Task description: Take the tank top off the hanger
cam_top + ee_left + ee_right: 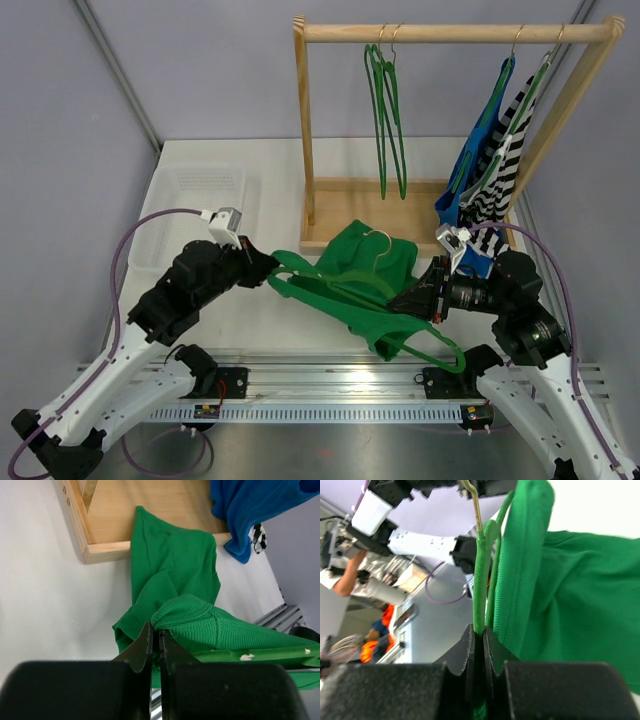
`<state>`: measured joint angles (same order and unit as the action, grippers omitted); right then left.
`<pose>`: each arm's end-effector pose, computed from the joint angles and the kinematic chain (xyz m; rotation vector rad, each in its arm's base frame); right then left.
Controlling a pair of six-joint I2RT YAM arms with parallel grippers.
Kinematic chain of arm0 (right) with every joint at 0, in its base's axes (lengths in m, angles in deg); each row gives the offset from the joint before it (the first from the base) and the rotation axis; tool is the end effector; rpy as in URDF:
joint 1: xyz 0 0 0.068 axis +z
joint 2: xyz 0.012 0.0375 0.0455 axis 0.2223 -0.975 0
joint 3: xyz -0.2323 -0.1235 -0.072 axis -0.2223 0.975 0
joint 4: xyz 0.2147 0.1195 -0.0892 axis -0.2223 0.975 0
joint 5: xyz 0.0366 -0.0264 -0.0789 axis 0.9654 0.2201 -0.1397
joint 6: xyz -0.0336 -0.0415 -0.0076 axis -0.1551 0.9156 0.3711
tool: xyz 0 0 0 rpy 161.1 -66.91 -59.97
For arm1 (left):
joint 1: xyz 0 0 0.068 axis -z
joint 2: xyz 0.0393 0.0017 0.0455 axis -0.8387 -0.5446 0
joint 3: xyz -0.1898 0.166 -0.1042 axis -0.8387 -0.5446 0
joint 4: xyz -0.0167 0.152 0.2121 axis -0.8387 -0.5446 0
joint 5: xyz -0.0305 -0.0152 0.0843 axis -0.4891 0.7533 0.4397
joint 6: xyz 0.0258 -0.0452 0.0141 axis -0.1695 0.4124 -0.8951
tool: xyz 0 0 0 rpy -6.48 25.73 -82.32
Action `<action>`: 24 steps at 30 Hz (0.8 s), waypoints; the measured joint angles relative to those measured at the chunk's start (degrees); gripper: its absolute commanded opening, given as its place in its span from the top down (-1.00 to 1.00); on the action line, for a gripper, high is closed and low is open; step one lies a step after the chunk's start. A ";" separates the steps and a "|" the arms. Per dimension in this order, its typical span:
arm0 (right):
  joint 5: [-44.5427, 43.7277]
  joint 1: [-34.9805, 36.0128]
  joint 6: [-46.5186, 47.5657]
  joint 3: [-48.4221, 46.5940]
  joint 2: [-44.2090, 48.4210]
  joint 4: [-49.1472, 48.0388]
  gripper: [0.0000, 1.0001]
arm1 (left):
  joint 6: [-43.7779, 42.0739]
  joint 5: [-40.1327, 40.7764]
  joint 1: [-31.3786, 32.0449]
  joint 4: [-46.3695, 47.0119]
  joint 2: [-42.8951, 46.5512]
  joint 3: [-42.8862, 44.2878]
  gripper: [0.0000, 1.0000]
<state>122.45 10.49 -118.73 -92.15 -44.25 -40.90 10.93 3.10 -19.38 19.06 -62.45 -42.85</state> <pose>0.0855 0.0685 0.3392 -0.6687 1.7840 1.4650 0.1241 -0.0969 0.3146 0.0906 2.0557 -0.8277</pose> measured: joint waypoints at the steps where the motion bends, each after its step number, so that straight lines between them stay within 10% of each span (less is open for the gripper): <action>1: -1.05 0.00 0.70 -0.44 0.31 0.42 1.00 | 0.20 0.31 0.02 -0.13 1.03 0.00 1.00; 15: -11.96 0.13 8.00 -3.65 5.40 3.69 1.00 | 10.91 19.58 1.33 -16.04 6.12 2.05 1.00; 24: -16.52 0.15 -3.37 9.20 13.27 -21.07 1.00 | 7.17 -8.28 2.56 8.28 4.46 -8.52 1.00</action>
<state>105.92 10.64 -122.09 -82.95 -30.98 -61.97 18.10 -5.18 -16.82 27.35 -58.00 -51.37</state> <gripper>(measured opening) 0.100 0.024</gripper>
